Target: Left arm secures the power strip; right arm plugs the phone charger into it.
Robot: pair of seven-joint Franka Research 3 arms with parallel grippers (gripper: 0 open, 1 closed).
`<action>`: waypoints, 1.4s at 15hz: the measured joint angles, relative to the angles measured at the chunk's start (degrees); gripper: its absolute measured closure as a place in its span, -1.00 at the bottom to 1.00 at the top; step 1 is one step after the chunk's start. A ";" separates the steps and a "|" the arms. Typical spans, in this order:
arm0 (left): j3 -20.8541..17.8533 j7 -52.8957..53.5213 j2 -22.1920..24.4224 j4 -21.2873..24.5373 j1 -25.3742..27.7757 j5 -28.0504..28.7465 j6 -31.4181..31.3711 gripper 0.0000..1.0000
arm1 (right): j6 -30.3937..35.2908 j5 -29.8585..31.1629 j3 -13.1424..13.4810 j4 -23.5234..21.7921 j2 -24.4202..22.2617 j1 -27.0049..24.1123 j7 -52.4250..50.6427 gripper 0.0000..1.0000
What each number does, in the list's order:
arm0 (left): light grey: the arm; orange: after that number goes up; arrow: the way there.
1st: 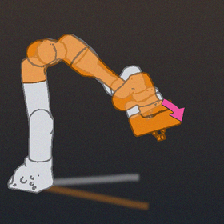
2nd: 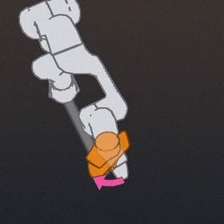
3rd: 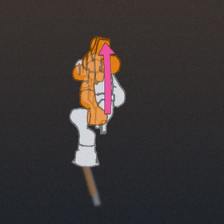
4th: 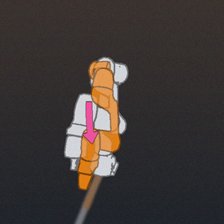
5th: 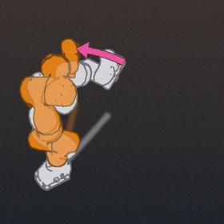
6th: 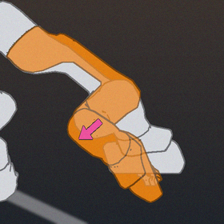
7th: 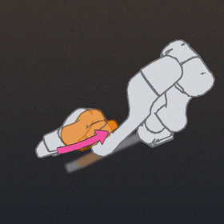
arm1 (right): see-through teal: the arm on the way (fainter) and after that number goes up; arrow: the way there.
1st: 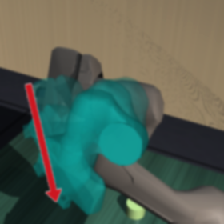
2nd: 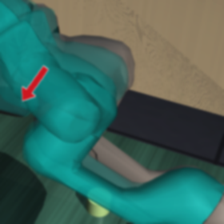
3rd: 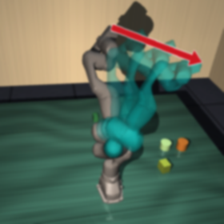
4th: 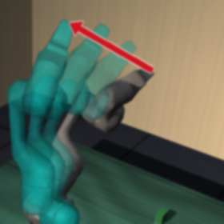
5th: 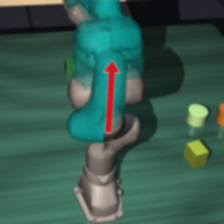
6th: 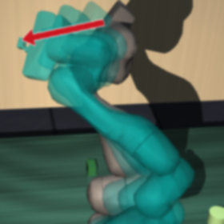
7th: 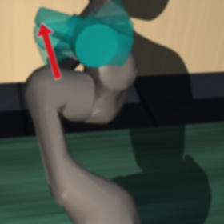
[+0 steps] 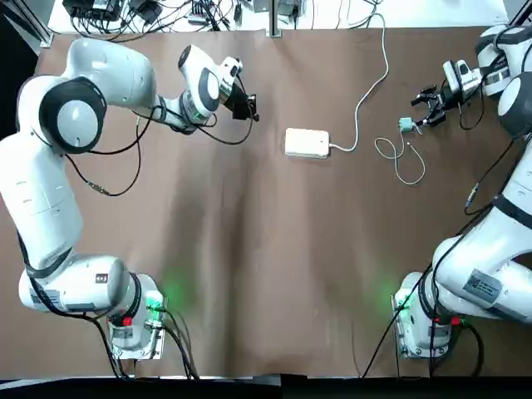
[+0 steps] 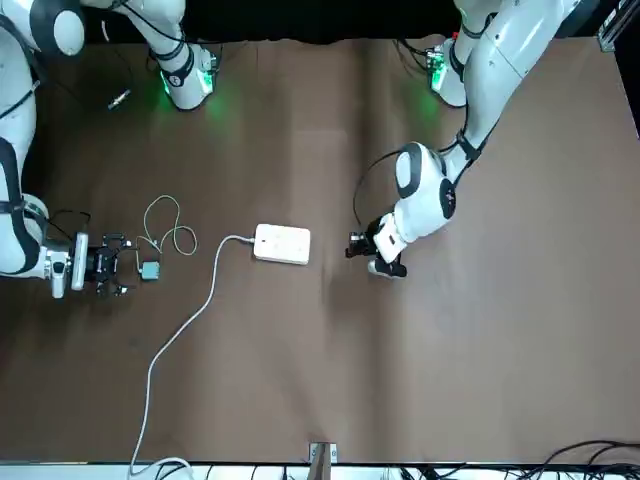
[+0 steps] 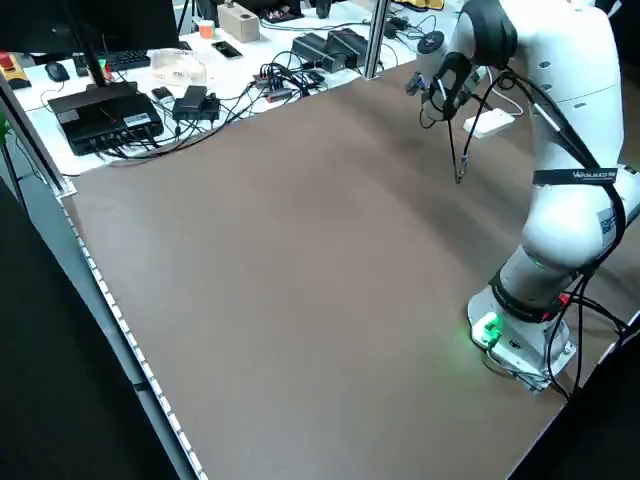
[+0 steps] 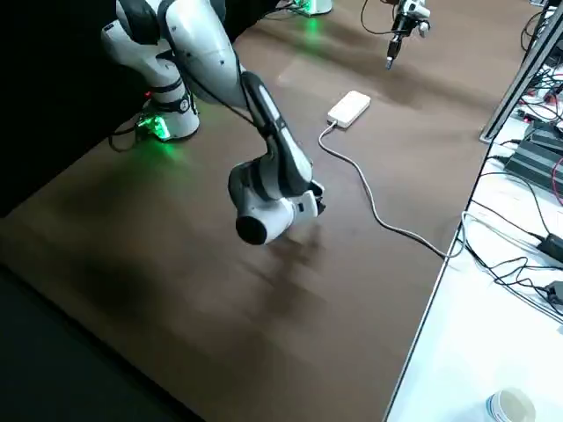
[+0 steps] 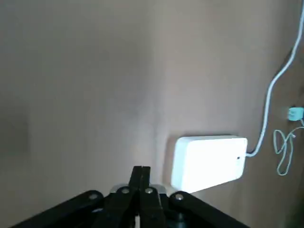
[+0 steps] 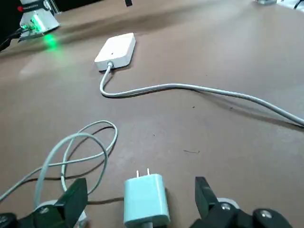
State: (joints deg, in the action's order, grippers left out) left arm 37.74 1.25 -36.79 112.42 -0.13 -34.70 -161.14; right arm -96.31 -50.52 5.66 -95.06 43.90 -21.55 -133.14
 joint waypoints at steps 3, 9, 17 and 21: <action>1.94 -0.10 -2.52 -1.99 -2.80 -0.67 -5.23 0.98 | 2.11 -2.68 -0.01 0.09 2.31 -0.89 -4.80 -1.00; 1.77 -1.10 -8.48 -6.81 -10.91 -0.97 -11.34 0.98 | 4.31 -6.52 -0.06 0.25 6.24 -1.37 -9.03 -1.00; 1.11 0.78 -14.98 -13.39 -13.04 -0.92 -11.39 0.98 | 6.82 -10.96 -0.10 0.97 10.45 -3.14 -15.32 -1.00; -0.21 0.83 -15.00 -13.59 -15.58 -0.91 -12.97 0.98 | 7.29 -12.08 -0.10 1.00 11.04 -3.36 -16.52 -0.98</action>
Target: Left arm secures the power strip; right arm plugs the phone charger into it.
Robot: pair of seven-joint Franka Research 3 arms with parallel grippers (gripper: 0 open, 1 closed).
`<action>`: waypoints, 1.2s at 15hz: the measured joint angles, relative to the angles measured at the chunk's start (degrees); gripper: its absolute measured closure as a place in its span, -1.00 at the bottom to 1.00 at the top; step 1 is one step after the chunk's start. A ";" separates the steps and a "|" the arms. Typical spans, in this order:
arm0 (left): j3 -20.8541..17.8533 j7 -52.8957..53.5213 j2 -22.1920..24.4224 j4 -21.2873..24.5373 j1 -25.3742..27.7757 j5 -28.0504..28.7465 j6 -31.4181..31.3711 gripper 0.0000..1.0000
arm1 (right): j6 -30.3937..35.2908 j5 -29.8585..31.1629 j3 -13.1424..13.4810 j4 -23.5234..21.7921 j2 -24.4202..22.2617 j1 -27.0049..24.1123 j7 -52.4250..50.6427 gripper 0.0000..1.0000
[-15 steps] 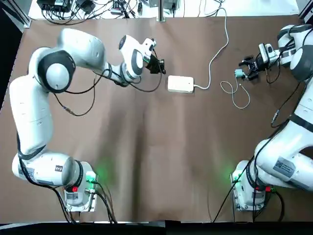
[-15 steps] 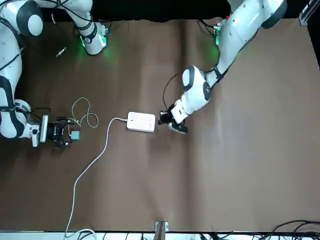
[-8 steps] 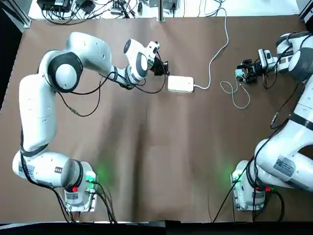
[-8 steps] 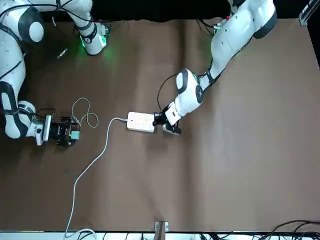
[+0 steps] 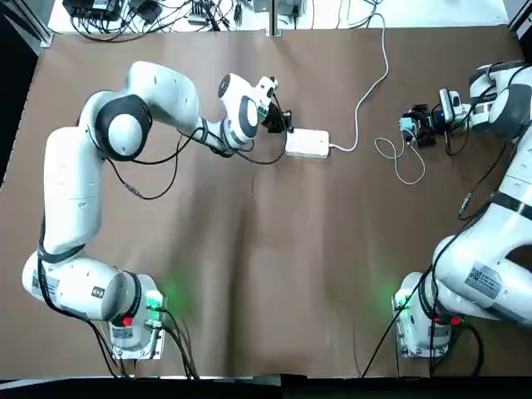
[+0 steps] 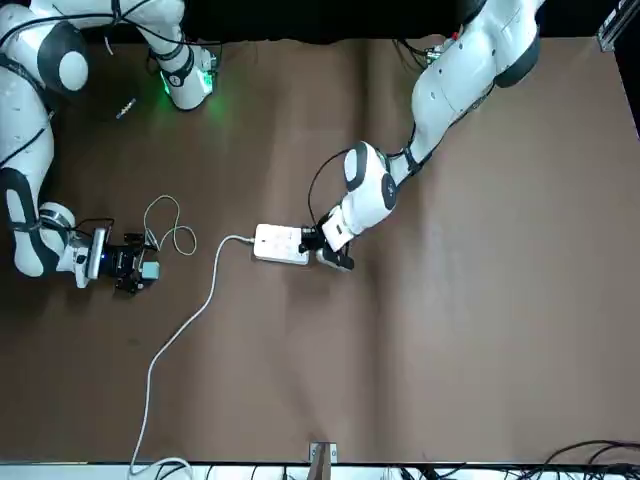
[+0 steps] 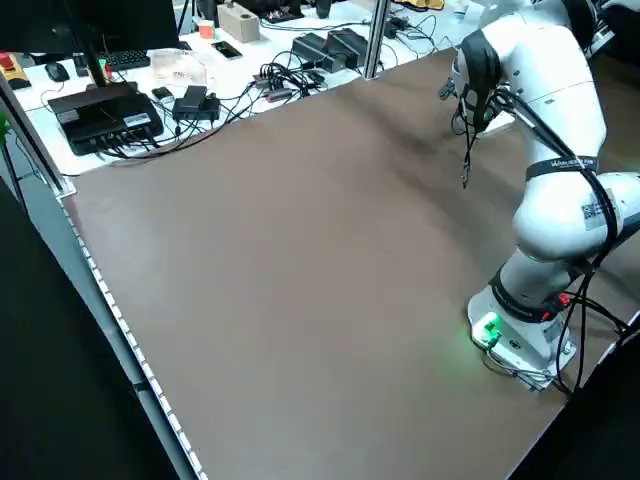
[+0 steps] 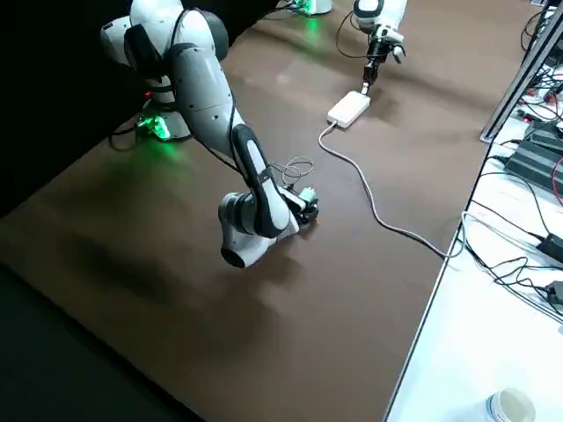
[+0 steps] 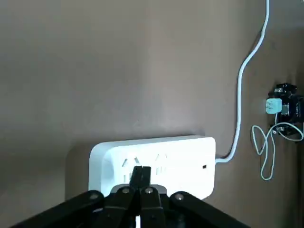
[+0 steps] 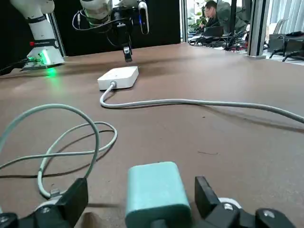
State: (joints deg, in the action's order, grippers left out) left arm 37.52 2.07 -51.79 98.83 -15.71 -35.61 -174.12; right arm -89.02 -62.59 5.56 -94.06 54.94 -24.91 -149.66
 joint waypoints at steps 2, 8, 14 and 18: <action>-0.50 0.00 -0.01 0.00 -0.62 0.00 -0.19 0.98 | 0.12 -0.74 -0.04 0.10 0.38 0.00 -0.67 -0.92; -0.89 0.85 -0.30 0.00 -1.05 0.02 -0.62 0.98 | 0.32 -1.25 -0.50 0.57 1.00 0.00 -1.10 -0.80; -1.17 1.51 -0.52 0.02 -1.10 0.02 -1.09 0.98 | 0.85 -1.25 -0.53 0.58 1.23 0.00 -2.30 -0.72; -1.24 1.65 -0.56 0.02 -1.56 0.24 -1.39 0.98 | 0.89 -1.25 -0.49 0.58 1.25 -0.10 -3.18 -0.67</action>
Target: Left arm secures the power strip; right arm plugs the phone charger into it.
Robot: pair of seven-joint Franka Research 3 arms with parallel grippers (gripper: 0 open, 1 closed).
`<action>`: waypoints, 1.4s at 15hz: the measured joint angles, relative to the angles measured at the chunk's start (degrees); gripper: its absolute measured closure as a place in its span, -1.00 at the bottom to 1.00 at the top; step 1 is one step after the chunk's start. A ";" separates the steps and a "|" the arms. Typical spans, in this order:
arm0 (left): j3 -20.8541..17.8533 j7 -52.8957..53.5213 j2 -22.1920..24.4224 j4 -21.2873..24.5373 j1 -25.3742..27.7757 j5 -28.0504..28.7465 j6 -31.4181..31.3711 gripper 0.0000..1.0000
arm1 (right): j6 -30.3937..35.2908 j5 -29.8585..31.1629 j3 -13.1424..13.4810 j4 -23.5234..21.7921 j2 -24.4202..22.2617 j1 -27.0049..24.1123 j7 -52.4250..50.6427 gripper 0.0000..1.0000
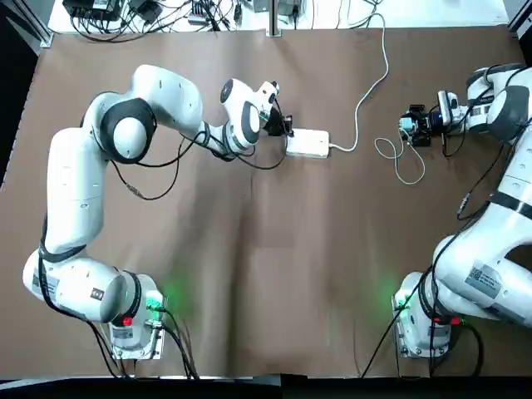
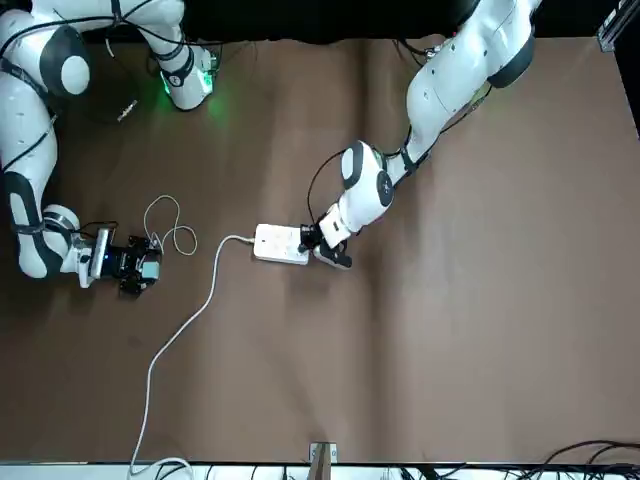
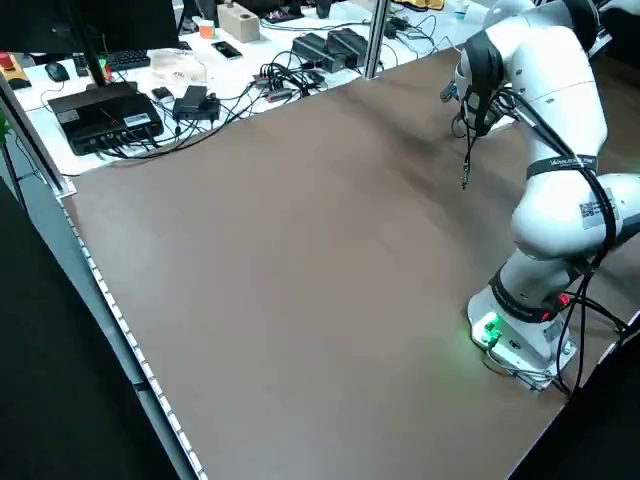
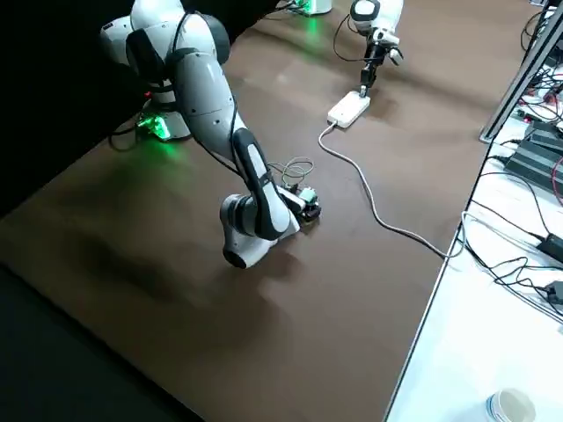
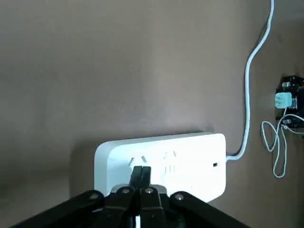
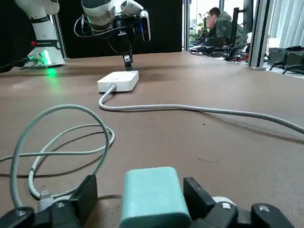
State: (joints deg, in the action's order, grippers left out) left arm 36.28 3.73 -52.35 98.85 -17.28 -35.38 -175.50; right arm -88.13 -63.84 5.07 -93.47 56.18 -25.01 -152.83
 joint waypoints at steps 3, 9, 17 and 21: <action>-0.02 0.28 0.00 0.01 -0.34 0.08 -0.22 0.98 | 0.18 0.03 0.07 0.00 0.00 -0.29 -0.38 -0.67; -0.33 2.39 0.00 0.39 -1.35 0.10 -1.83 0.98 | 0.45 0.10 0.07 0.01 0.01 -0.89 -1.65 -0.64; -0.36 2.40 0.00 0.46 -1.39 0.11 -2.04 0.98 | 0.51 0.10 0.06 0.28 0.02 -1.13 -2.30 -0.02; -0.36 1.83 -0.02 0.46 -1.38 0.08 -2.04 0.98 | 0.43 0.43 0.37 1.55 -0.69 -1.32 -0.35 0.04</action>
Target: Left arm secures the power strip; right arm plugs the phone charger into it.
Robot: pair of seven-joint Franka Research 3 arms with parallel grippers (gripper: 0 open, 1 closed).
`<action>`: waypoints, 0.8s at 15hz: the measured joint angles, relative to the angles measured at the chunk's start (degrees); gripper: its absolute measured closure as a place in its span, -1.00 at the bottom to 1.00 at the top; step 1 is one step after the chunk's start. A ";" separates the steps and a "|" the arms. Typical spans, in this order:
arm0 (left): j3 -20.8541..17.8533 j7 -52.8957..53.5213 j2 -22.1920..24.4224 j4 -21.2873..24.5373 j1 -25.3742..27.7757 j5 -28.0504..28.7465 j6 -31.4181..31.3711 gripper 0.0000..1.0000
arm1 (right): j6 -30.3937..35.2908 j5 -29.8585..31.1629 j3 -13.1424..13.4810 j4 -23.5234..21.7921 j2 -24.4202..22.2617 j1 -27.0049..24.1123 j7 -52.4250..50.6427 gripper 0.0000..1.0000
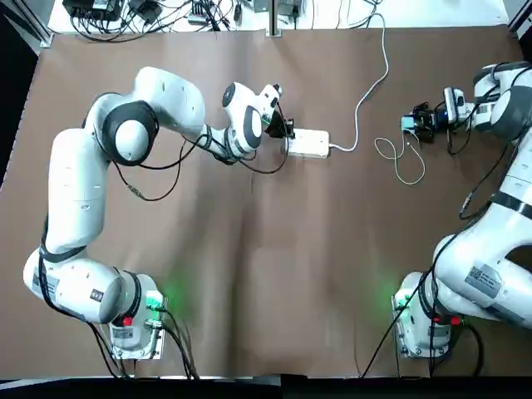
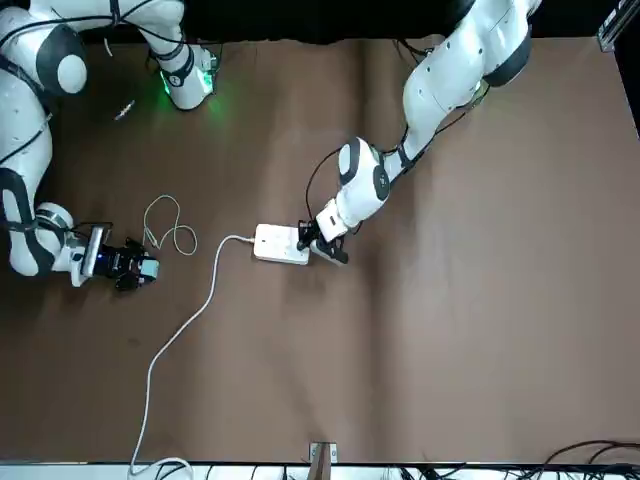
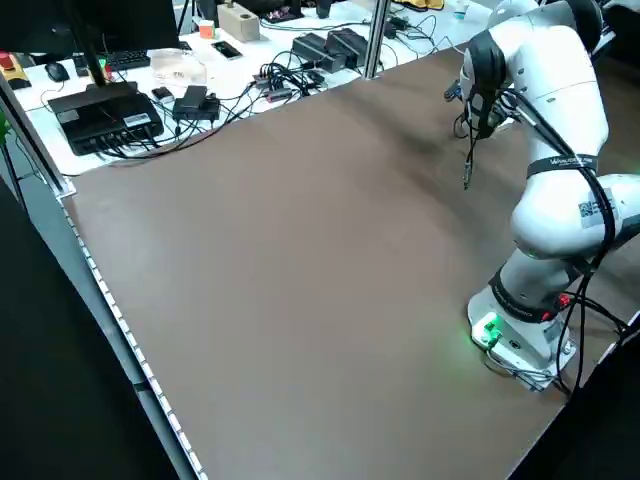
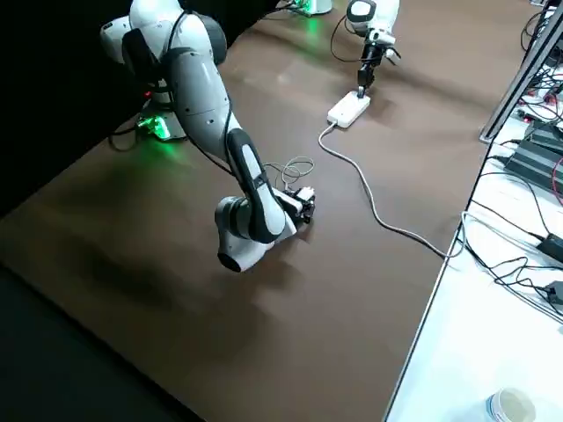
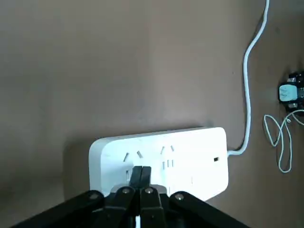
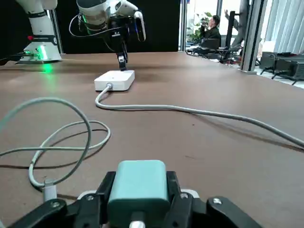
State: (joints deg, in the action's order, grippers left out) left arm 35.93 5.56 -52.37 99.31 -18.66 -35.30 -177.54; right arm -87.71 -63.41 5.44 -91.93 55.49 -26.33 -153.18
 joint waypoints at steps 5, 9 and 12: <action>0.01 -0.98 -0.04 -0.03 0.03 -0.04 0.00 0.98 | -0.02 4.83 0.23 1.85 -8.17 0.10 13.89 0.04; 0.03 -1.36 -0.05 -0.06 0.03 -0.37 0.00 0.98 | -2.14 9.74 0.08 1.99 -18.34 2.08 31.88 0.04; 0.03 -1.37 -0.06 -0.07 0.04 -0.37 0.00 0.98 | -3.74 13.04 0.02 1.95 -22.86 4.47 42.73 0.04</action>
State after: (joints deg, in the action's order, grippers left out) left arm 35.96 4.19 -52.42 99.24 -18.62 -35.67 -177.54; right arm -91.45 -50.38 5.46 -89.98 32.63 -21.86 -110.45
